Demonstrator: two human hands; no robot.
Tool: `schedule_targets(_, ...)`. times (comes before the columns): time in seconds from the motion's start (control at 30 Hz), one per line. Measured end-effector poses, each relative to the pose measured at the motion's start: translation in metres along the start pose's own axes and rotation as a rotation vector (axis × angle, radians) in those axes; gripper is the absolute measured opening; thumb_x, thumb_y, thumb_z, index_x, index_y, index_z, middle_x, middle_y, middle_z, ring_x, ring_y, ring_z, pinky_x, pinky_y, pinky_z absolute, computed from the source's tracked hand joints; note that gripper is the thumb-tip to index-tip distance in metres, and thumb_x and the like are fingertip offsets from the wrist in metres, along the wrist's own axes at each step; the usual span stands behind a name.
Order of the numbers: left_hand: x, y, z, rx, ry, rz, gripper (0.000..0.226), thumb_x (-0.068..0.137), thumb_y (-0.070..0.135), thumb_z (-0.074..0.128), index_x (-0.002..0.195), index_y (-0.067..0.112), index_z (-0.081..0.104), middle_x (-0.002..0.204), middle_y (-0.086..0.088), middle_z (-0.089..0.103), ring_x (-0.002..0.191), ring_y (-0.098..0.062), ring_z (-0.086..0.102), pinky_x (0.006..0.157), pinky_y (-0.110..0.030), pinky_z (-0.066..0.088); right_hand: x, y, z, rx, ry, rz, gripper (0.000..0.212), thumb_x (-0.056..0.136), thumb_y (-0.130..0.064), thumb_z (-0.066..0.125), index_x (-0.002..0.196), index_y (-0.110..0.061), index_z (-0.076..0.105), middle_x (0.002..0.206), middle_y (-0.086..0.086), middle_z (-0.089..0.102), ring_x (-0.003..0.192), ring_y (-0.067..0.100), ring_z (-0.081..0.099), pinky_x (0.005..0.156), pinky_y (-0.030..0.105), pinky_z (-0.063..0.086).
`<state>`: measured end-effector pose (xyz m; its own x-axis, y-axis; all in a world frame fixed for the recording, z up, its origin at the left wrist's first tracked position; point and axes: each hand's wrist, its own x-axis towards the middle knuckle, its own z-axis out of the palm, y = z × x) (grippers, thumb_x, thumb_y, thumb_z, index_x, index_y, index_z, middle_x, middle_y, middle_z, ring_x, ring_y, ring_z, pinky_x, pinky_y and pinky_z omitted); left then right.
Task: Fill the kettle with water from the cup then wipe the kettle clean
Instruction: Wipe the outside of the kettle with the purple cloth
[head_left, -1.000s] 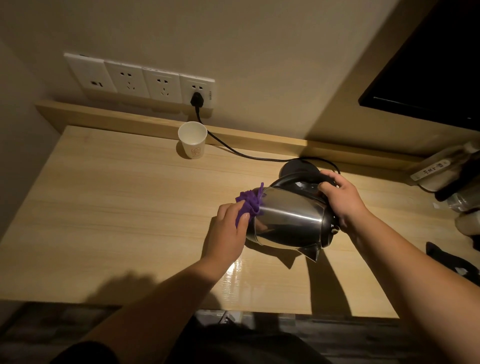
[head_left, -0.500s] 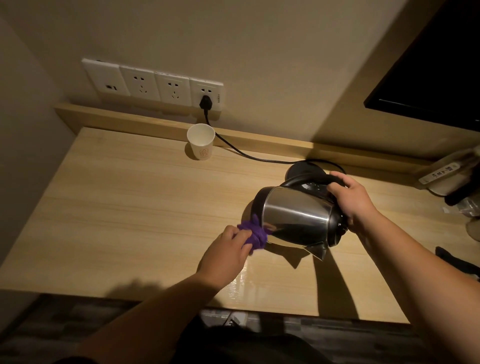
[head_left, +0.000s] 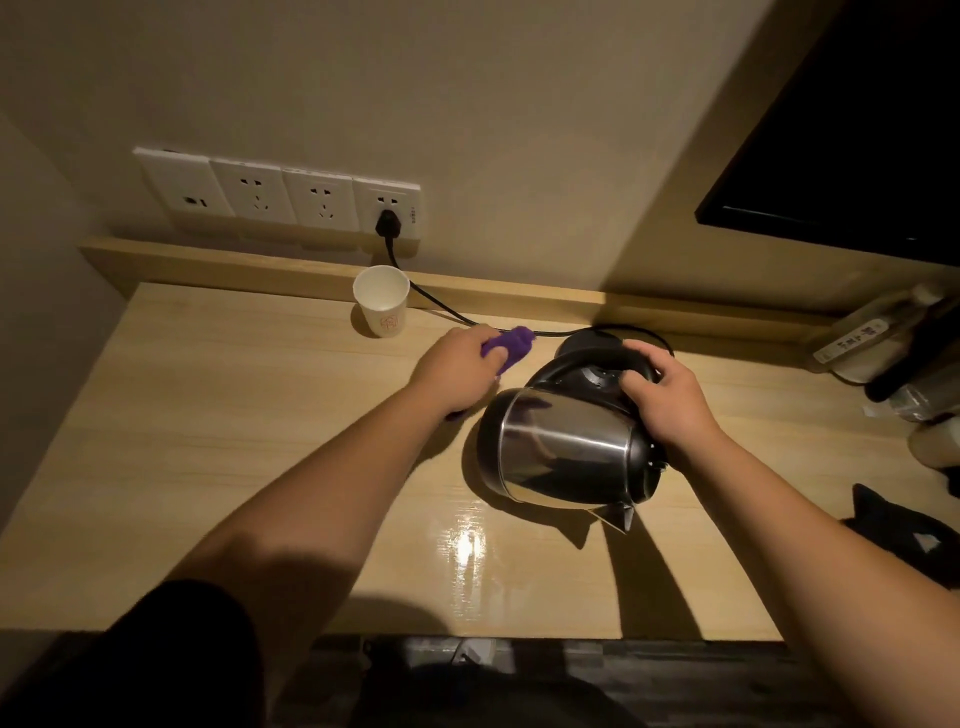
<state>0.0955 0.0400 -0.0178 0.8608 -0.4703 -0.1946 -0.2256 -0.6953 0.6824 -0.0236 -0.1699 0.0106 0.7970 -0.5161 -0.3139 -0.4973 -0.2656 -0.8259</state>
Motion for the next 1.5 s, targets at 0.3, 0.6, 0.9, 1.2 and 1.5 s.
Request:
schedule_targets(0.3, -0.026, -0.013, 0.044, 0.067, 0.043, 0.087, 0.031, 0.101, 0.037, 0.039, 0.123, 0.024, 0.056, 0.114, 0.0, 0.05, 0.089, -0.014, 0.055, 0.081, -0.031, 0.05, 0.003, -0.002, 0.006, 0.021, 0.048, 0.019, 0.044, 0.095, -0.012, 0.057, 0.137, -0.028, 0.055, 0.12, 0.003, 0.059, 0.096, 0.018, 0.063, 0.074, 0.032, 0.057)
schedule_targets(0.6, -0.091, -0.057, 0.084, -0.023, 0.177, 0.092, 0.04, 0.099, 0.035, 0.047, 0.138, 0.025, 0.047, 0.124, 0.005, 0.043, 0.099, -0.008, 0.052, 0.084, -0.028, 0.051, 0.012, -0.005, 0.006, 0.163, 0.131, 0.231, 0.039, 0.091, -0.014, 0.058, 0.128, -0.028, 0.06, 0.116, 0.01, 0.064, 0.098, 0.032, 0.066, 0.088, 0.052, 0.057)
schedule_targets(0.9, -0.119, -0.059, 0.109, 0.11, -0.119, 0.06, 0.034, 0.099, 0.037, 0.042, 0.132, 0.031, 0.05, 0.124, 0.002, 0.048, 0.101, -0.014, 0.053, 0.09, -0.03, 0.046, 0.012, -0.006, 0.012, 0.342, 0.236, 0.382, 0.032, 0.096, -0.005, 0.055, 0.118, -0.027, 0.052, 0.096, 0.007, 0.06, 0.085, 0.028, 0.065, 0.071, 0.038, 0.056)
schedule_targets(1.2, -0.103, -0.101, 0.048, -0.023, -0.039, -0.123, 0.031, 0.099, 0.033, 0.048, 0.128, 0.026, 0.056, 0.111, 0.002, 0.053, 0.092, -0.01, 0.053, 0.078, -0.024, 0.038, 0.001, -0.019, 0.001, 0.147, 0.081, 0.38, 0.009, 0.095, -0.012, 0.053, 0.098, -0.013, 0.062, 0.09, 0.016, 0.066, 0.077, 0.026, 0.065, 0.069, 0.037, 0.056)
schedule_targets(1.5, -0.093, -0.098, 0.029, -0.146, 0.049, -0.183, 0.026, 0.099, 0.031, 0.05, 0.122, 0.026, 0.059, 0.107, -0.002, 0.06, 0.088, -0.012, 0.055, 0.072, -0.026, 0.037, -0.004, -0.026, -0.001, -0.061, -0.139, 0.405, 0.018, 0.092, -0.025, 0.051, 0.1, -0.009, 0.056, 0.091, 0.018, 0.068, 0.08, 0.032, 0.066, 0.073, 0.041, 0.055)
